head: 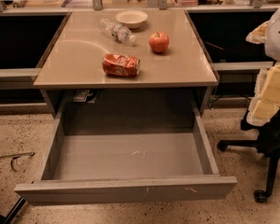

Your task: Place coke can into top drawer

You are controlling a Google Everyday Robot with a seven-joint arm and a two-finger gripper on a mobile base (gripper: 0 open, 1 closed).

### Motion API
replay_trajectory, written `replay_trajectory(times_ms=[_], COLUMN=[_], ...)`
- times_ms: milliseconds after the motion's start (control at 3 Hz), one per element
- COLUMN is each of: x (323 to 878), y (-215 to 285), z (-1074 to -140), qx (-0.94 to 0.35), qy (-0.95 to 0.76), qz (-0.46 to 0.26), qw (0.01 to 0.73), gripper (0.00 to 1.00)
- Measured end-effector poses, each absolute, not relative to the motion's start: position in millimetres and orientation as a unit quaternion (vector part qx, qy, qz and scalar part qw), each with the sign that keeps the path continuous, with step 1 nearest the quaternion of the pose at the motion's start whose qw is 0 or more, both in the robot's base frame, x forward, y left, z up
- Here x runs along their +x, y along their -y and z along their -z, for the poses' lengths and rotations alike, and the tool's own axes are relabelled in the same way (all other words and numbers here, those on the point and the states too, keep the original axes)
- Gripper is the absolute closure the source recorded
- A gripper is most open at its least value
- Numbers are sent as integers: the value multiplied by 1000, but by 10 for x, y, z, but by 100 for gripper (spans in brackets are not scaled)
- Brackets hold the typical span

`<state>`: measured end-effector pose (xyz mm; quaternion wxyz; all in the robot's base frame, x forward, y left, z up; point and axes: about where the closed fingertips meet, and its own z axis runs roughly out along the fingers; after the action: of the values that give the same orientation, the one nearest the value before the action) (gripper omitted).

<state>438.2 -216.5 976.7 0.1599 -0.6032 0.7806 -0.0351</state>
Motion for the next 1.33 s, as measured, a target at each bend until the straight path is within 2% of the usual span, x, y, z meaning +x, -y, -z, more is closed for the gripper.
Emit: replay_trajectory(times_ms=[667,1000,1333], x=[4446,4869,4869], y=[2101,1700,1700], z=[-9657,-9399,-9399], qx=[-610,-651,-651], qy=[-775,-734,-734], qz=[29,6,6], qw=[164,192,192], gripper=[0,0,0])
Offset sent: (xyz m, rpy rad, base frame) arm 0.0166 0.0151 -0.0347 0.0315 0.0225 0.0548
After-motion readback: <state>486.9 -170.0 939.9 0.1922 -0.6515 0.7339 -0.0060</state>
